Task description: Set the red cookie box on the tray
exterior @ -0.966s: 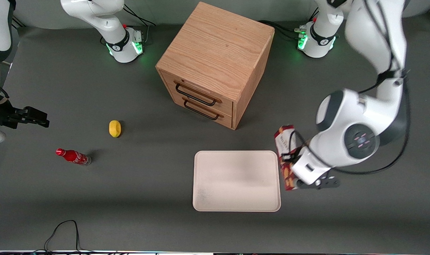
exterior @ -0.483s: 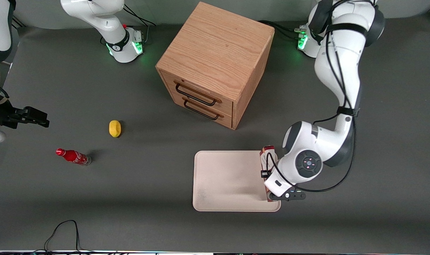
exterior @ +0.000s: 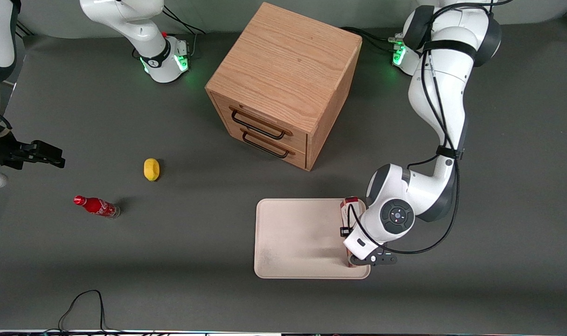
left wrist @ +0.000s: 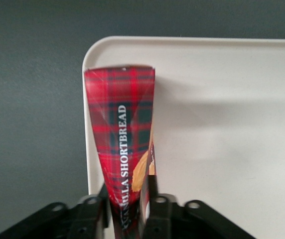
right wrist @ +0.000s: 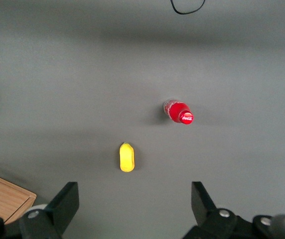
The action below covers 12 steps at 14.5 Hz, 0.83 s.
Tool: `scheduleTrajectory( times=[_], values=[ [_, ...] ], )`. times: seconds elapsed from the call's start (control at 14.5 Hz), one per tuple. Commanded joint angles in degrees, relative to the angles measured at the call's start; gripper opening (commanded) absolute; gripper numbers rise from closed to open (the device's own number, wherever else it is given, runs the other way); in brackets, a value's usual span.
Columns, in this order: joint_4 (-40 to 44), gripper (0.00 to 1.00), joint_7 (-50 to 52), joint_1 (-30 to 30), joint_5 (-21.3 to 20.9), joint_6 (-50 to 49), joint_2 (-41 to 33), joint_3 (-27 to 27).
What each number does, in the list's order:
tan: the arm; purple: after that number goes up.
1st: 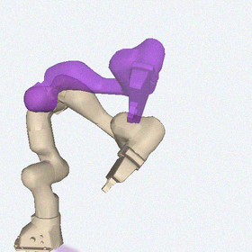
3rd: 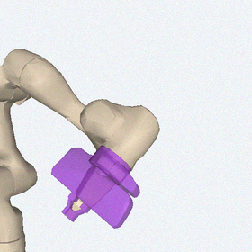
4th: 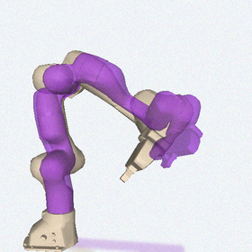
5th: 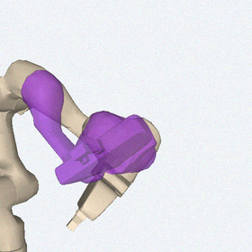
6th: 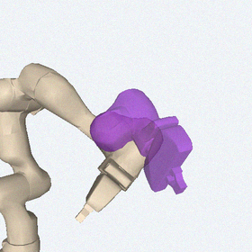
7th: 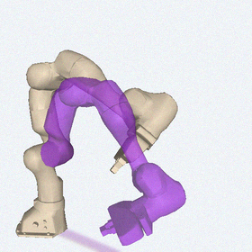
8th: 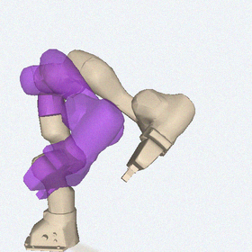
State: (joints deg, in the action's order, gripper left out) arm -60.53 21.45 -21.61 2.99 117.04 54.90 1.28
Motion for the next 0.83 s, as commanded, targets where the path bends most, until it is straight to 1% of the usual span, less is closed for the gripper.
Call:
scheduleTrajectory(
  times=[0.0,0.21,0.34,0.48,0.55,0.62,0.76],
  values=[
    [-3.45,1.0,0.44,-0.62,-1.31,0.21,-5.67,-0.84],
    [-10.55,1.0,-1.14,1.48,-1.14,-1.19,-14.97,-0.84],
    [-19.32,1.0,-4.81,4.2,-1.23,-1.29,-23.13,-0.67],
    [-27.41,1.0,-9.74,8.23,-1.14,-2.33,-31.4,-0.32],
    [-29.63,1.0,-10.11,9.91,-1.05,-4.52,-35.09,-0.23],
    [-30.17,1.0,-10.2,11.66,-1.05,-8.54,-37.83,0.47],
    [-30.35,1.0,-10.46,17.36,-1.31,-16.46,-43.71,4.58]
  ],
)
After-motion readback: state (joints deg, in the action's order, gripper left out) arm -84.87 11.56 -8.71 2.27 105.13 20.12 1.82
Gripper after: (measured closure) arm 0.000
